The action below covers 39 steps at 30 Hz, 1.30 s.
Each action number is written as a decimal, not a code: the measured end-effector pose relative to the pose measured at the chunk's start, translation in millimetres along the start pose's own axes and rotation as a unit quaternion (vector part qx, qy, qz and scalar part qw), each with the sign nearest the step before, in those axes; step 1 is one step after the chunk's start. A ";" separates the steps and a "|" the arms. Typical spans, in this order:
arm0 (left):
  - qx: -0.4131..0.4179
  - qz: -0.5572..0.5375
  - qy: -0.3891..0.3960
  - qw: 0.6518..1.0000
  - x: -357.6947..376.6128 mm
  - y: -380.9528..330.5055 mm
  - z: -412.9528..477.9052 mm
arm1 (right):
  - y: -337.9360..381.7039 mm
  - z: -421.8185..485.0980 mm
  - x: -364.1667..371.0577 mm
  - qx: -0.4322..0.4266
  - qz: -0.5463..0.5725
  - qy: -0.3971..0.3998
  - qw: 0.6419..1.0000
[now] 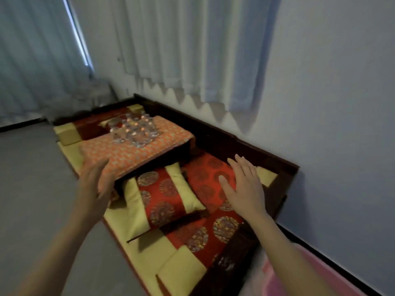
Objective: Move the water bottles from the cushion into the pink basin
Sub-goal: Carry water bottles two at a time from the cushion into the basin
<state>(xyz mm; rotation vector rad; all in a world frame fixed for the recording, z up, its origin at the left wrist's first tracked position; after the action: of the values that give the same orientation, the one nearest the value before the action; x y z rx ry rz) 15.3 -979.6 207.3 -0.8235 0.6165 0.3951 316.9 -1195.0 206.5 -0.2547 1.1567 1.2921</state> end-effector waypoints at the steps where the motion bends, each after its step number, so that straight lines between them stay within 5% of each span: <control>1: 0.001 0.019 -0.011 1.000 -23.5 17.7 0.6 | 36.5 7.1 20.9 -0.021 0.001 0.009 1.000; 13: -0.057 0.127 0.001 0.990 -187.7 229.2 11.0 | 321.4 49.7 209.4 -0.113 0.029 0.084 0.990; 39: -0.102 0.060 0.038 0.992 -134.6 545.8 323.9 | 413.3 315.0 501.3 -0.021 0.024 0.100 0.994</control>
<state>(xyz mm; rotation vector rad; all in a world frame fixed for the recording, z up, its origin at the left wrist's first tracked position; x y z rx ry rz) -272.3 -400.0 159.5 -1.0031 0.7076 0.5446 56.8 -524.6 141.3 -0.3955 1.3129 1.3577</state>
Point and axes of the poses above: each hand's wrist, its own z-axis towards the middle knuckle, its own x-axis out of the palm, y = z × x, the point moved 5 cm from there along z, towards the middle knuckle, and after that the axes turned 1 degree about -x, right-handed, at the moved point
